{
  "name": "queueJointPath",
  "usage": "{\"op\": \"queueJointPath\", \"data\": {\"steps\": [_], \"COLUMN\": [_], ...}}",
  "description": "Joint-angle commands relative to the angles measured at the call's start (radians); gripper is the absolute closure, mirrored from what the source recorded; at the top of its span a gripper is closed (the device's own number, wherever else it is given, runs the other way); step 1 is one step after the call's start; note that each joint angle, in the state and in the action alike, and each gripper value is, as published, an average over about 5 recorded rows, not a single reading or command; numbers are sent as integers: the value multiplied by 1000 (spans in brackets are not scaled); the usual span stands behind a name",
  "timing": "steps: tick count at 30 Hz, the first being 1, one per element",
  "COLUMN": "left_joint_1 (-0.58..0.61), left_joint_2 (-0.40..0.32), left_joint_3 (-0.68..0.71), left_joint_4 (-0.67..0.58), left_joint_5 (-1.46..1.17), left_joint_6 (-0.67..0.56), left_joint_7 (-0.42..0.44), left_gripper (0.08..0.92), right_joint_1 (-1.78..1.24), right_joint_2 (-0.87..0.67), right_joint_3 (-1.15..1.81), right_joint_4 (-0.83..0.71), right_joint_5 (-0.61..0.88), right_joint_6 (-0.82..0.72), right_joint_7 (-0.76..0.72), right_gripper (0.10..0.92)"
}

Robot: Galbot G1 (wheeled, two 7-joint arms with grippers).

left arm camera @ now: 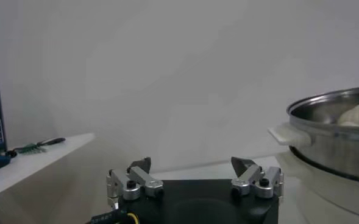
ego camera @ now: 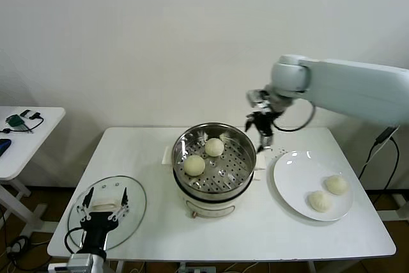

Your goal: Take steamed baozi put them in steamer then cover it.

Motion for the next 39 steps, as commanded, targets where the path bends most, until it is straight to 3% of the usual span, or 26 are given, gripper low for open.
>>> {"op": "queueJointPath", "data": {"steps": [1,14,39], "left_joint_1": [2,7,25], "left_joint_2": [2,-9,-23], "left_joint_3": [-2,-5,-19], "left_joint_4": [-1,5,16], "left_joint_5": [-7,5,17], "left_joint_6": [-4,1,-7], "left_joint_7": [12,9,3], "left_gripper": [177,177,177], "right_joint_1": [-277,-785,-825], "right_joint_2": [-331,-389,-184], "right_joint_3": [172,570,594], "right_joint_4": [39,-89,-256], "right_joint_5": [-279,-493,-574], "right_joint_6": [27,52,72], "right_joint_7": [-37,-41,-44], "right_gripper": [203,203,206]}}
